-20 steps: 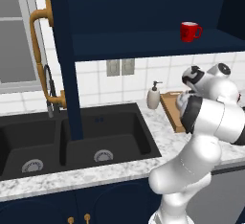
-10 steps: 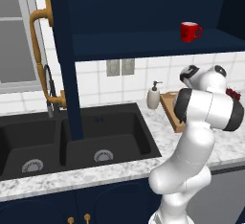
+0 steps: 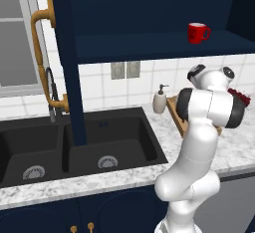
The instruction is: Pick the kettle from the counter and place it on the tray. Then pick the mug from the cabinet and place it on the tray. Then close the cabinet doors.
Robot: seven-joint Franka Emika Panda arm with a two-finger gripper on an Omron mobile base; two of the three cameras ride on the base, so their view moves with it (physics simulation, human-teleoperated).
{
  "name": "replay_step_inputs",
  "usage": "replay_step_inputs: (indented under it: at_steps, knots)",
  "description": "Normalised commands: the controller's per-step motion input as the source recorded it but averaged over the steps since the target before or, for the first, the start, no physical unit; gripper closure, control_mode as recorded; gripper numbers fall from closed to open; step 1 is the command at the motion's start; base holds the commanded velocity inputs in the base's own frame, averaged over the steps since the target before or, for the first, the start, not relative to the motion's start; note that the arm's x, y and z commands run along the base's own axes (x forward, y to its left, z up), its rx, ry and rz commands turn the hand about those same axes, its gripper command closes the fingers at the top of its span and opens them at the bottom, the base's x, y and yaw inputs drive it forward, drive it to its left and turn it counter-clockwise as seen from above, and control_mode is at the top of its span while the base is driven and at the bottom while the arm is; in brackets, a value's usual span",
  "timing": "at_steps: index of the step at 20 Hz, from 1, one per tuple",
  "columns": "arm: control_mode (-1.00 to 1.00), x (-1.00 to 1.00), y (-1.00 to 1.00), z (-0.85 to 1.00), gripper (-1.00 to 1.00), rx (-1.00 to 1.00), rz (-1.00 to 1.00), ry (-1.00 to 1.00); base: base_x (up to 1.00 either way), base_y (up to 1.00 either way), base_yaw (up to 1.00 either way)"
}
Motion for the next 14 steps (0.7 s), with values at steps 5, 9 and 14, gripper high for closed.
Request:
replay_step_inputs:
  at_steps: [5, 9, 14]
  knots:
    - [-1.0, 0.12, 0.0, -0.28, -1.0, 0.01, 0.01, 0.0, 0.0, 0.0, 0.0]
    - [-1.0, 0.04, 0.0, -0.25, -1.0, 0.0, 0.0, 0.0, 0.0, 0.0, 0.0]
    - [-1.0, 0.0, 0.0, -0.05, -1.0, 0.0, 0.0, 0.0, 0.0, 0.0, 0.0]
